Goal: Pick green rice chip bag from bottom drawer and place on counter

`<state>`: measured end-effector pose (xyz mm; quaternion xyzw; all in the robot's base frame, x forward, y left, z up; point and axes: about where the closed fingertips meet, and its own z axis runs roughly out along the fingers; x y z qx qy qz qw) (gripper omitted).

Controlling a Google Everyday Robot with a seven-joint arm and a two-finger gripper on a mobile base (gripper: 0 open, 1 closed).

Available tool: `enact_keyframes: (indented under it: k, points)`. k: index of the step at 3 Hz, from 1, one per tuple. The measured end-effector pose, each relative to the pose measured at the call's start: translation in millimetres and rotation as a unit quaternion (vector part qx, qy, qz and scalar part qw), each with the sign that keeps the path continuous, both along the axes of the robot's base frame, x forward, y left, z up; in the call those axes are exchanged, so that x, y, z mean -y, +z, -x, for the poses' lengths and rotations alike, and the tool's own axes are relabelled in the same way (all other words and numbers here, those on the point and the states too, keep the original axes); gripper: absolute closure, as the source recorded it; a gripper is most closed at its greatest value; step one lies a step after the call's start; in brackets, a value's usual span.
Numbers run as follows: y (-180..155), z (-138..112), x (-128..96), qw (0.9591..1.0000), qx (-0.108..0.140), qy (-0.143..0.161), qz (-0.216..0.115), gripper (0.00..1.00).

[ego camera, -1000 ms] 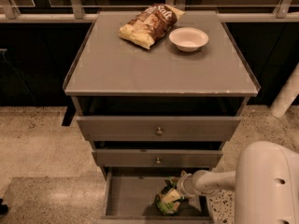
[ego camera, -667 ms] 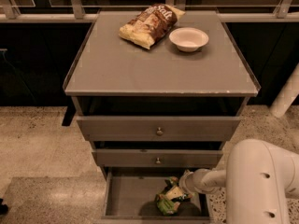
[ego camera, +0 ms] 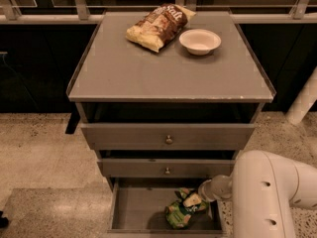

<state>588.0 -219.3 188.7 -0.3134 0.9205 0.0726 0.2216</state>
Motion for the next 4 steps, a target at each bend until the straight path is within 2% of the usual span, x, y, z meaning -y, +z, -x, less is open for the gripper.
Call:
enact_keyframes:
  k: [1,2,3,4]
  points:
    - [5,2,17,0.9994,-0.011,-0.012,-0.031,0.0]
    - [17,17,20,0.9947,-0.03,-0.017,-0.097,0.0]
    - [22,42,2,0.9856,-0.076,0.001,-0.151,0.0]
    - [20,45,-1,0.9854,-0.07,0.005,-0.155,0.0]
